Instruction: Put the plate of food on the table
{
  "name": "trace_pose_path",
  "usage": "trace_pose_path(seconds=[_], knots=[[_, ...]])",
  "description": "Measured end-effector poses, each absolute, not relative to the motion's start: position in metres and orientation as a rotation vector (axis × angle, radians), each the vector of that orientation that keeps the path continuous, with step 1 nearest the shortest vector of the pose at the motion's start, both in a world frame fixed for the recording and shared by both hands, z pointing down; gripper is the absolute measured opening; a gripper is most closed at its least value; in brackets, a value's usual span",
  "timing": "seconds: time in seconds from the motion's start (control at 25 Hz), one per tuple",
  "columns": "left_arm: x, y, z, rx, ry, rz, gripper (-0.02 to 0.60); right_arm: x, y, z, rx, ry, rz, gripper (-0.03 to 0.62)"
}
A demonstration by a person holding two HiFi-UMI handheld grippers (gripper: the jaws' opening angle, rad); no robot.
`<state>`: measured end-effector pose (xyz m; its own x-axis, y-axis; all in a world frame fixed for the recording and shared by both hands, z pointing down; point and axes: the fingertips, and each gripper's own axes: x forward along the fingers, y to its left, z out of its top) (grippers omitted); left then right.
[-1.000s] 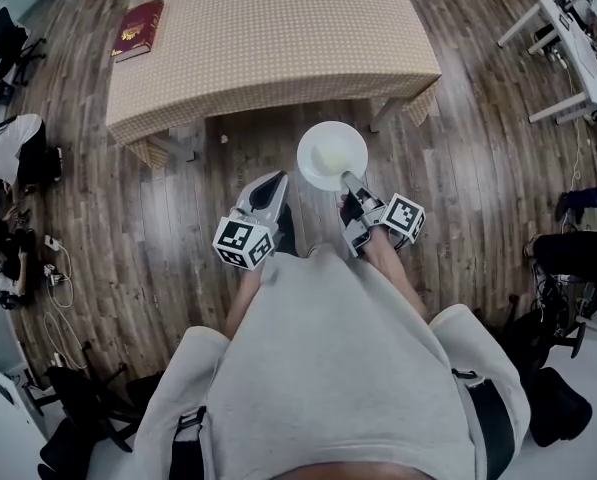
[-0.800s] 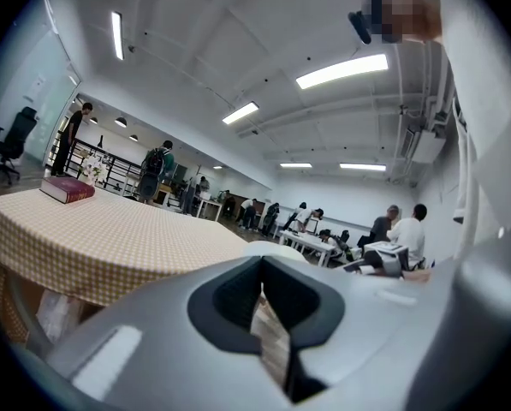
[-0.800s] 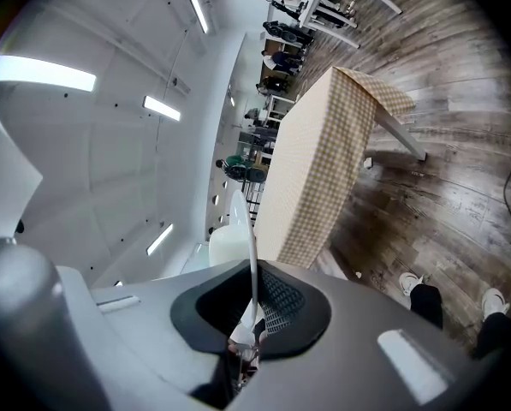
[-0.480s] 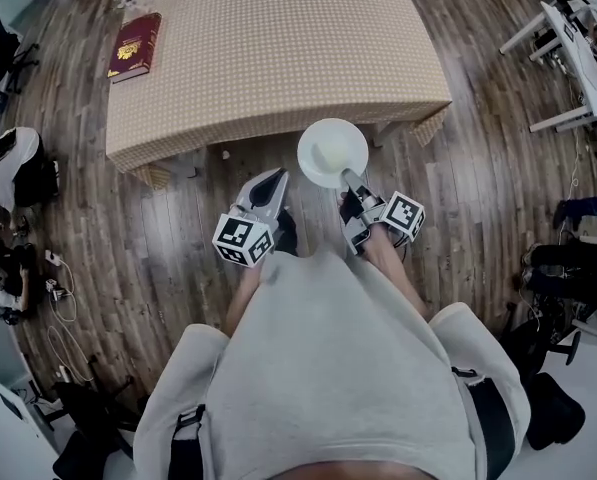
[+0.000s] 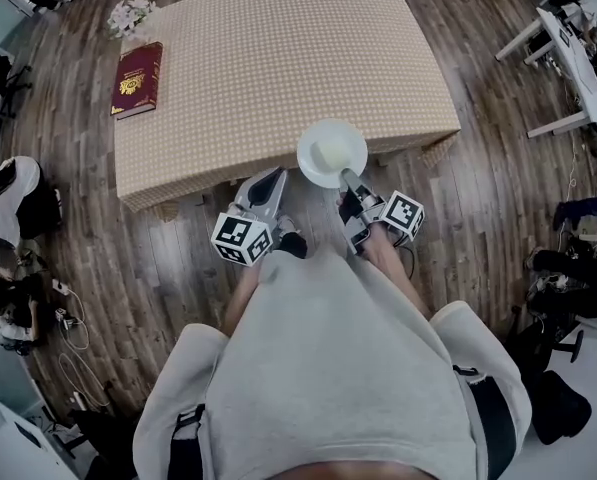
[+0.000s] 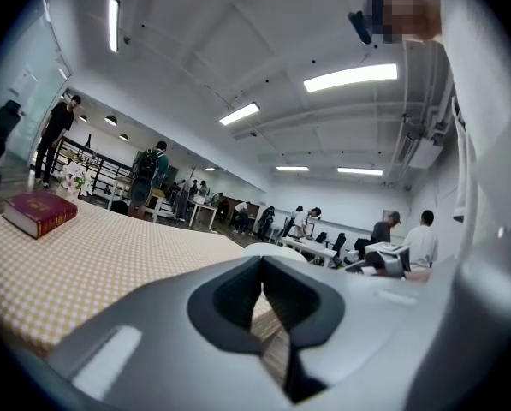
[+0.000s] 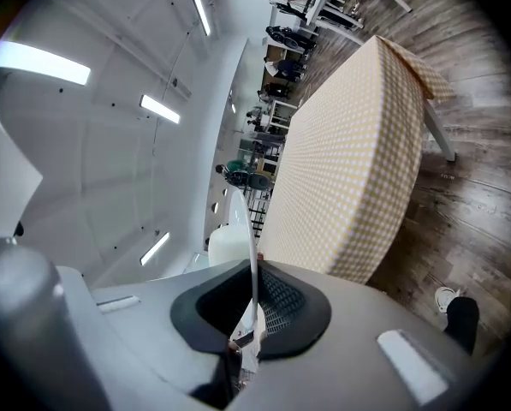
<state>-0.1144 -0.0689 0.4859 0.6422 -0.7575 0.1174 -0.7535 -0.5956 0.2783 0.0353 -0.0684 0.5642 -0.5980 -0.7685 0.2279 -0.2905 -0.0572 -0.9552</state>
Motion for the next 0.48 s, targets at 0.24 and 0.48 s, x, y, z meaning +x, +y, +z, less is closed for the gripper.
trace_pose_path(seconds=[0.24,0.48], knots=[[-0.135,-0.113,0.48,2.587,-1.184,-0.031,0.008,0.015,-0.113,0.557,-1.155,1.833,-1.665,0.011],[-0.154,-0.142,0.485,2.59,-1.159,-0.018,0.008,-0.008,-0.141,0.557,-1.131,1.819,-1.651,0.011]])
